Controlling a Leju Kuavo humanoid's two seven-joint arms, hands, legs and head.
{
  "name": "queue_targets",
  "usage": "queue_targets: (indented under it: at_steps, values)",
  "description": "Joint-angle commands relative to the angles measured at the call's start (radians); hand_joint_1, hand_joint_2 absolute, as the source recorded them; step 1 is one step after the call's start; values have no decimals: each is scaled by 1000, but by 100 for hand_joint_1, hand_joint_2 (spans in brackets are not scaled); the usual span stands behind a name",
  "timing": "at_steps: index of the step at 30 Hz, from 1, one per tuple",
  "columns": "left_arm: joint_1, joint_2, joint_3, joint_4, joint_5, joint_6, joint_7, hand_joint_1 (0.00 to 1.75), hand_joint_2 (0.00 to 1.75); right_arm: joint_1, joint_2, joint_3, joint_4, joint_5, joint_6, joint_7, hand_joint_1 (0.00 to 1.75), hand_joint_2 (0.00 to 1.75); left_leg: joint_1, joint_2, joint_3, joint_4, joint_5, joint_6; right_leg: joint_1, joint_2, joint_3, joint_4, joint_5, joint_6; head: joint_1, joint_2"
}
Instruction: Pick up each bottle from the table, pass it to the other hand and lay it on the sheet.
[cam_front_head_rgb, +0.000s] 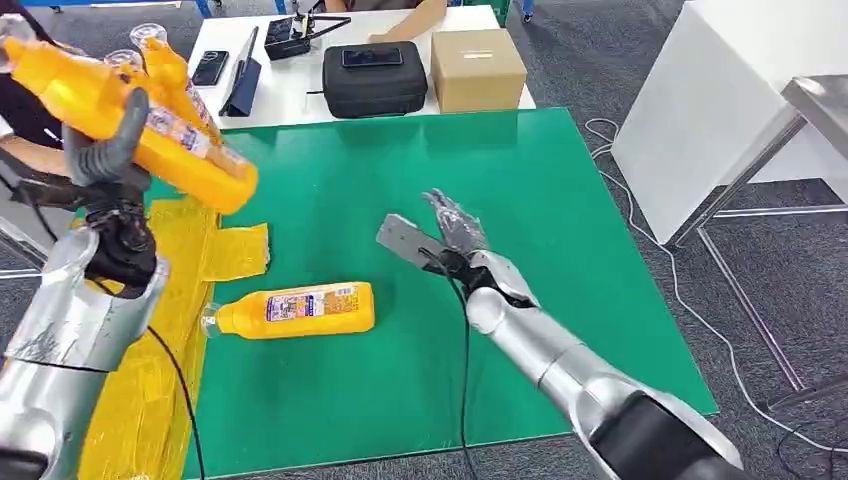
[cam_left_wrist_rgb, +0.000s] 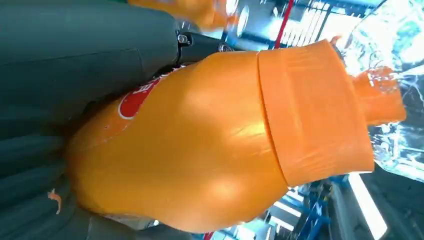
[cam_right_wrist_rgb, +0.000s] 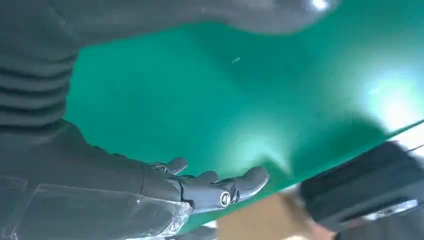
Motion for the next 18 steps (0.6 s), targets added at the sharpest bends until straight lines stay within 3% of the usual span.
queue_targets:
  at_steps: [1, 4, 7, 10, 12, 18]
  values:
    - [14, 149, 37, -6, -272, 71, -80, 175, 175, 63, -124, -105, -187, -6, 1, -5, 0, 0, 0, -1, 2, 0, -1, -1, 0, -1, 2, 0, -1, 0, 0, 0]
    - [15, 139, 83, 23, -299, 30, -84, 175, 175, 74, -130, -122, -207, -7, 9, -3, 0, 0, 0, 0, 2, 0, -1, -1, 0, -1, 2, 0, -1, 0, 0, 0]
    - [-27, 227, -61, 142, -663, 177, -113, 175, 175, 92, -140, -137, -248, -16, -9, -28, 0, 0, 0, -1, 5, 0, -2, -3, 0, -2, 5, 0, -3, 0, 0, 0]
    - [-18, 225, -18, 232, -719, 167, -172, 175, 175, 116, -162, -143, -308, -20, -6, -32, 0, 0, 0, 0, 3, -1, -1, -1, 0, -1, 3, -1, -1, 0, 0, 0]
    - [-39, 247, -78, 327, -898, 238, -179, 175, 175, 126, -165, -143, -332, -31, -2, -40, 0, 0, 0, -1, 4, -1, -1, -2, 0, -2, 4, 0, -2, 0, 0, 0]
    - [8, 169, 131, 456, -1380, 238, -204, 175, 175, 102, -153, -71, -380, -76, 43, -58, 0, 0, 0, 2, 7, -1, -2, -2, 0, 0, 6, -1, -2, 0, 0, 0]
